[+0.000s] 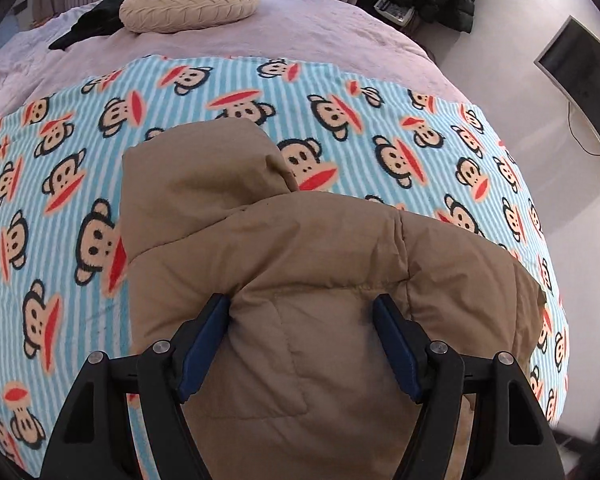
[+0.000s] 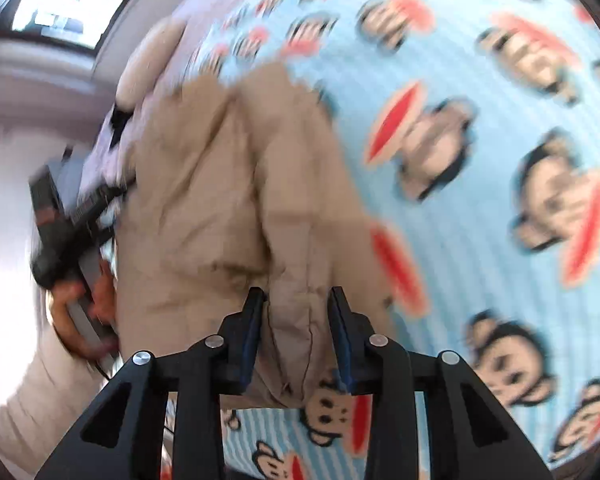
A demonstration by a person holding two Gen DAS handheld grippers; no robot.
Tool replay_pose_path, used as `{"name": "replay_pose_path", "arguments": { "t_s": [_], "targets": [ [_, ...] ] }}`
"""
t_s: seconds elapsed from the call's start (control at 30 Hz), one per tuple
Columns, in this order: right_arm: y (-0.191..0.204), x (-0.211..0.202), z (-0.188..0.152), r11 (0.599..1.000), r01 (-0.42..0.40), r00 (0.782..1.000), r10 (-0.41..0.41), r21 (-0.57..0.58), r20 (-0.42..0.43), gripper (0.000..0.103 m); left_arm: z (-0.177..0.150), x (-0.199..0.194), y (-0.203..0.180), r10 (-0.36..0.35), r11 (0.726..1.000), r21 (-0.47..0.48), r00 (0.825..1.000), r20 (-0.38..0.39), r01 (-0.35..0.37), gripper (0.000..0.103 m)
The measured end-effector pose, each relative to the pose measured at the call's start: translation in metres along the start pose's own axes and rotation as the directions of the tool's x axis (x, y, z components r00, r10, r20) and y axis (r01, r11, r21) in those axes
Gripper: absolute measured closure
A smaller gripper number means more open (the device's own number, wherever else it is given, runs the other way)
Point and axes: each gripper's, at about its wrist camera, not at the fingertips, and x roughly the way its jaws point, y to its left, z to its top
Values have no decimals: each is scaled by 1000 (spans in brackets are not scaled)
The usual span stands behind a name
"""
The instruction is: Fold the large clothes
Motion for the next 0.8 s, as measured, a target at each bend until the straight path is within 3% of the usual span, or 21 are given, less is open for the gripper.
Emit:
{"name": "replay_pose_path", "arguments": {
  "t_s": [0.1,0.23,0.3,0.4,0.47,0.6,0.63,0.67,0.7,0.8],
  "targets": [
    [-2,-27,19,996,-82,994,80,35,74,53,-1,0,3,-2,1000,-4,1000,2,2,29],
    [20,1,46,985,-175,984,175,-7,-18,46,0,1,0,19,1000,2,1000,1,-19,29],
    [35,27,53,986,-159,984,155,-50,-88,44,-1,2,-1,32,999,5,999,1,-32,29],
    [48,58,55,992,-58,989,42,-109,-144,48,-3,1,-5,53,999,6,999,-2,-53,29],
    [53,63,51,989,-1,991,-18,-146,-132,61,-3,1,-8,69,998,16,998,-3,-69,29],
    [57,49,54,983,12,998,-24,-181,-66,60,-2,2,-9,78,997,19,997,-8,-78,29],
    [56,49,59,985,9,998,-20,-171,-62,56,-2,2,-8,79,997,19,997,-9,-78,29],
    [50,51,66,989,-10,997,-1,-145,-74,38,-2,2,-8,79,997,19,997,-10,-79,29],
    [43,57,74,993,-63,994,53,-101,-95,26,-2,1,-8,81,997,19,997,-10,-80,29],
    [32,85,93,978,-208,968,210,25,-139,26,-2,0,-8,87,996,21,996,-11,-87,29]
  ]
}}
